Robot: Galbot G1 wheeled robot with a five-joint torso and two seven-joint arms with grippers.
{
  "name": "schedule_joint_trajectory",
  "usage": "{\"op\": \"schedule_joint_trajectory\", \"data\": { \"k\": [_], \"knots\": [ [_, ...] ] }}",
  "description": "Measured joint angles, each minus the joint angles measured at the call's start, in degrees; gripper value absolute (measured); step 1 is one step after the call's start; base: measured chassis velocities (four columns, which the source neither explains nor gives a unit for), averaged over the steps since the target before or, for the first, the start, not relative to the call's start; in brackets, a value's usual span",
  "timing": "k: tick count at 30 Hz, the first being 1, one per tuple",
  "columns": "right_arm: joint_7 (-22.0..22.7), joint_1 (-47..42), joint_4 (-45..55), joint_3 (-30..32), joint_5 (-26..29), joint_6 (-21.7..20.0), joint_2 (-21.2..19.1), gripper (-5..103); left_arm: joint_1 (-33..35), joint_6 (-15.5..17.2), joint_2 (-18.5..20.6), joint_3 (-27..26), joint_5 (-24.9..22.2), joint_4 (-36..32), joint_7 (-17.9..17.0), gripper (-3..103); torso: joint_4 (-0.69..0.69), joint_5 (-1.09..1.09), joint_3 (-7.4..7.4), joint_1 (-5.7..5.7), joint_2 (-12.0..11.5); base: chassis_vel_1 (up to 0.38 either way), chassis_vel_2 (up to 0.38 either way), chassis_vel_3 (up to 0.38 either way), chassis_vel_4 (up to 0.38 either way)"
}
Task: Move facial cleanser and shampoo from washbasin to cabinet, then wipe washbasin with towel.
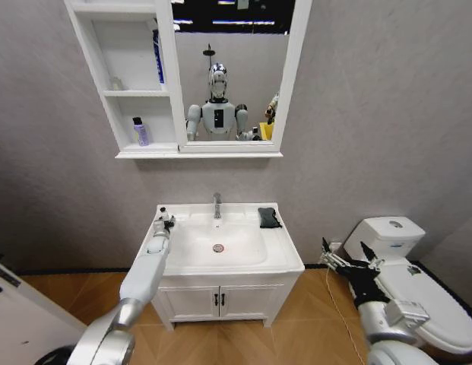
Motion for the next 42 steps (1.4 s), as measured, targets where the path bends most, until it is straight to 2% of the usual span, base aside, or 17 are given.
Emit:
{"op": "schedule_joint_trajectory", "data": {
  "k": [5,9,10,12,13,15,16,18,19,22,23,26,27,29,30,34,42],
  "knots": [
    [0.08,-0.04,0.15,-0.02,-0.1,0.01,0.21,100,1.05,1.32,0.57,-0.15,-0.17,-2.05,0.58,32,-0.02,0.0,0.0,0.0,0.0,0.0,0.0,0.0,0.0],
    [0.18,-0.06,0.23,-0.07,-0.27,0.01,0.3,100,6.52,6.34,4.58,0.53,-3.98,-14.91,-0.42,32,0.0,0.0,0.0,0.0,0.0,0.0,0.0,0.0,0.0],
    [0.18,-0.06,0.23,-0.07,-0.27,0.01,0.3,100,6.52,6.34,4.58,0.53,-3.98,-14.91,-0.42,32,0.0,0.0,0.0,0.0,0.0,0.0,0.0,0.0,0.0],
    [0.2,-0.07,0.17,0.0,-0.33,0.01,0.34,100,11.99,10.1,9.18,0.67,-7.71,-28.98,-3.97,32,0.01,-0.04,0.01,0.01,0.0,0.0,0.0,0.0,0.0],
    [0.2,-0.07,0.17,0.0,-0.33,0.01,0.34,100,11.99,10.1,9.18,0.67,-7.71,-28.98,-3.97,32,0.01,-0.04,0.01,0.01,0.0,0.0,0.0,0.0,0.0],
    [0.2,0.0,-0.3,-0.06,-0.6,0.03,0.6,100,16.77,14.86,14.24,0.15,-11.46,-44.47,-6.48,32,0.03,0.01,-0.01,-0.02,0.0,0.0,0.0,0.0,0.0],
    [0.2,0.0,-0.3,-0.06,-0.6,0.03,0.6,100,16.77,14.86,14.24,0.15,-11.46,-44.47,-6.48,32,0.03,0.01,-0.01,-0.02,0.0,0.0,0.0,0.0,0.0],
    [0.17,0.46,-0.79,-0.43,-0.81,0.04,1.04,100,19.25,20.79,20.35,-0.13,-18.44,-60.5,-9.97,32,0.02,-0.02,-0.01,-0.02,0.0,0.0,0.0,0.0,0.0],
    [0.17,0.46,-0.79,-0.43,-0.81,0.04,1.04,100,19.25,20.79,20.35,-0.13,-18.44,-60.5,-9.97,32,0.02,-0.02,-0.01,-0.02,0.0,0.0,0.0,0.0,0.0],
    [0.07,0.98,-1.13,-1.18,-1.09,-0.04,1.19,100,14.03,28.6,27.66,0.71,-30.27,-71.21,-16.56,32,0.01,0.0,-0.01,-0.03,0.01,0.0,0.0,0.0,0.0],
    [0.07,0.98,-1.13,-1.18,-1.09,-0.04,1.19,100,14.03,28.6,27.66,0.71,-30.27,-71.21,-16.56,32,0.01,0.0,-0.01,-0.03,0.01,0.0,0.0,0.0,0.0],
    [-0.08,1.45,-0.96,-1.91,-1.33,-0.48,1.14,100,-0.78,33.56,29.76,4.1,-38.66,-67.59,-19.65,32,-0.01,0.02,-0.01,-0.02,0.01,0.0,0.0,0.0,0.0],
    [-0.08,1.45,-0.96,-1.91,-1.33,-0.48,1.14,100,-0.78,33.56,29.76,4.1,-38.66,-67.59,-19.65,32,-0.01,0.02,-0.01,-0.02,0.01,0.0,0.0,0.0,0.0],
    [-0.09,1.46,-0.3,-2.03,-1.36,-0.78,1.09,100,-10.45,34.51,28.21,7.61,-39.15,-60.25,-19.65,32,-0.03,-0.02,0.01,0.01,0.0,0.0,0.0,0.0,0.0],
    [-0.09,1.46,-0.3,-2.03,-1.36,-0.78,1.09,100,-10.45,34.51,28.21,7.61,-39.15,-60.25,-19.65,32,-0.03,-0.02,0.01,0.01,0.0,0.0,0.0,0.0,0.0],
    [-0.01,1.17,0.16,-1.49,-1.33,-0.79,0.98,100,-23.63,34.66,23.56,12.32,-37.74,-47.94,-18.95,32,-0.02,0.01,0.01,0.02,0.0,0.0,0.0,0.0,0.0],
    [0.04,0.45,0.34,-1.24,-1.32,-0.42,1.31,100,-30.96,32.6,18.02,14.61,-31.32,-35.59,-15.31,32,0.02,0.01,0.0,0.01,0.0,0.0,0.0,0.0,0.0]
  ]
}}
